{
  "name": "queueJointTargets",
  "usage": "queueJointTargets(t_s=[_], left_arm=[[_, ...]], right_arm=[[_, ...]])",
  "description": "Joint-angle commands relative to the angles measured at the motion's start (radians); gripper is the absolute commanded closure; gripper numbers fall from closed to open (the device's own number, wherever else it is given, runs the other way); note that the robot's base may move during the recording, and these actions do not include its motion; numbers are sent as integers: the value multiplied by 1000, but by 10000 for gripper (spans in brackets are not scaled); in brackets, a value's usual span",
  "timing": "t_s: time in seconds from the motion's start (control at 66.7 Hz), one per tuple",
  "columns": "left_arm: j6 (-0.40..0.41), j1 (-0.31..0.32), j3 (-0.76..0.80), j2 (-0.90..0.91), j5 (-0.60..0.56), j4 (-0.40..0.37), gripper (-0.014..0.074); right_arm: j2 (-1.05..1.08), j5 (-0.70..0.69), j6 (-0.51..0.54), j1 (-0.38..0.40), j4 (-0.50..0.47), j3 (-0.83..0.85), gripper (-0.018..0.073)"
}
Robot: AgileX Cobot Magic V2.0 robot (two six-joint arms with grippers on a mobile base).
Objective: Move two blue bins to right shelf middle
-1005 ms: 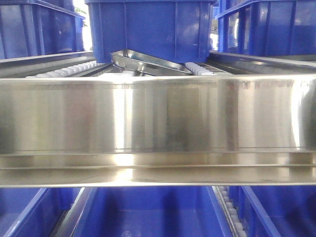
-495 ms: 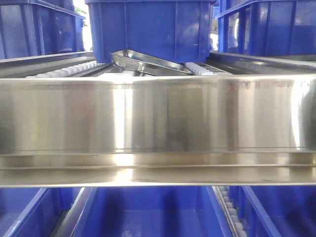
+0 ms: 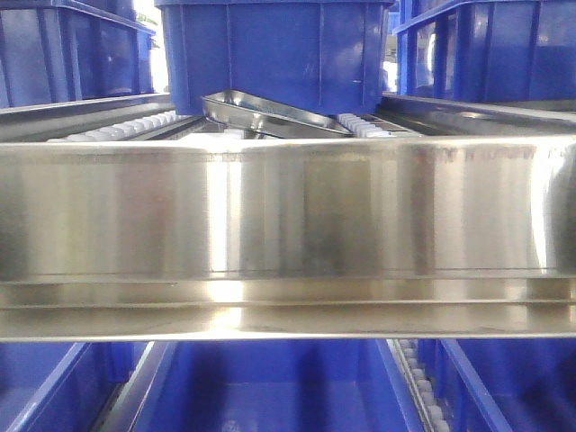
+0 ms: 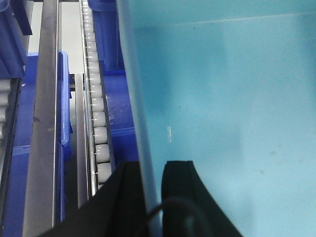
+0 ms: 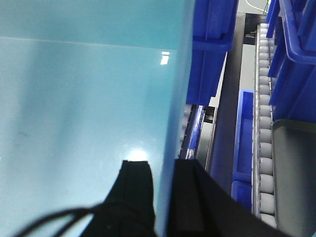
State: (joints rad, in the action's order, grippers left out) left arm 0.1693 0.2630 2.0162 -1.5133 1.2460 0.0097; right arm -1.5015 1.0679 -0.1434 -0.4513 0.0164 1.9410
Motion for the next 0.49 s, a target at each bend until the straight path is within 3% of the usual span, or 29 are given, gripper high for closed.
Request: queueJointTargets(t_s=[0.0,0.255,0.48], left_arm=[[-9,2,14,13,-25,-25,708],[-9,2,14,13,-147,-25,708],[-9,2,14,13,-157,-25,708]], right_arm=[[17,-69,19,1,0,12,712],[17,-127,19,1,0,12,712],[17,-150,19,1,0,12,712]])
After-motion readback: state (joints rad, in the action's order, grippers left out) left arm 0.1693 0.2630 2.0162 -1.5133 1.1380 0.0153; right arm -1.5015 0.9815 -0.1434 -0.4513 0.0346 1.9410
